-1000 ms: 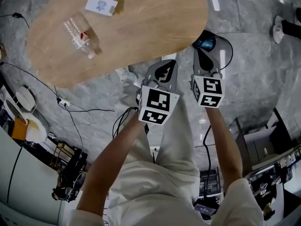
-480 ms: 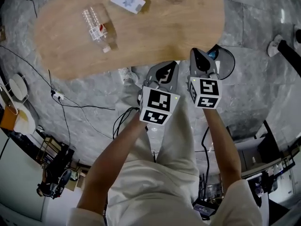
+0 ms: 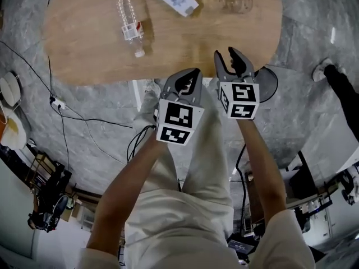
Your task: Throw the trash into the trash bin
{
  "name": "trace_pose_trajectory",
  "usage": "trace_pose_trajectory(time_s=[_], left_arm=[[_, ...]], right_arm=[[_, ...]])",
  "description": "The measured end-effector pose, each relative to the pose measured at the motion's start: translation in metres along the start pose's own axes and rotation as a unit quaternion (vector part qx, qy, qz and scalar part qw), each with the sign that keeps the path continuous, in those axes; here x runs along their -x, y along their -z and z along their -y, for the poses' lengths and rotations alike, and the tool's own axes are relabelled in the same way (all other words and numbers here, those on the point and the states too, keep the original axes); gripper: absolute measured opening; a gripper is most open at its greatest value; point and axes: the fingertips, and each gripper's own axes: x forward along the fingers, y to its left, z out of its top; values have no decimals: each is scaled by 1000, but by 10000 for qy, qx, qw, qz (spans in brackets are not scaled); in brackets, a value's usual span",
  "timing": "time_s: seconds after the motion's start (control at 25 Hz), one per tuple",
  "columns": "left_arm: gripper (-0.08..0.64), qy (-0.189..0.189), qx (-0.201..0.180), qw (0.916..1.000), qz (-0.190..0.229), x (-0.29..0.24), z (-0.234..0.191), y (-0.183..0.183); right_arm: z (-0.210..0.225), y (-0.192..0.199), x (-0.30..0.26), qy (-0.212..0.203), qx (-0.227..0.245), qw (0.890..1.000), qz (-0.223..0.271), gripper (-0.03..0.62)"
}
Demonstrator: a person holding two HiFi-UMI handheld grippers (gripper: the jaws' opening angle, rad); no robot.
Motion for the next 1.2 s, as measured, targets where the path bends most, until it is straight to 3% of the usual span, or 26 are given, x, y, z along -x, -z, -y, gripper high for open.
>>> trace_pose_trajectory(time_s=[0.56, 0.92, 1.2], left_arm=[[2, -450, 606, 9968, 280, 18, -74, -11], [1, -516, 808, 9950, 288, 21, -98, -7], [2, -517, 890, 9944, 228, 24, -111, -1]], right_arm=[[-36, -52, -84, -415, 914, 9949, -115, 380], [-44, -65, -129, -442, 1449, 9882, -231, 431], [-44, -71, -160, -408, 1590, 9860, -306, 422]])
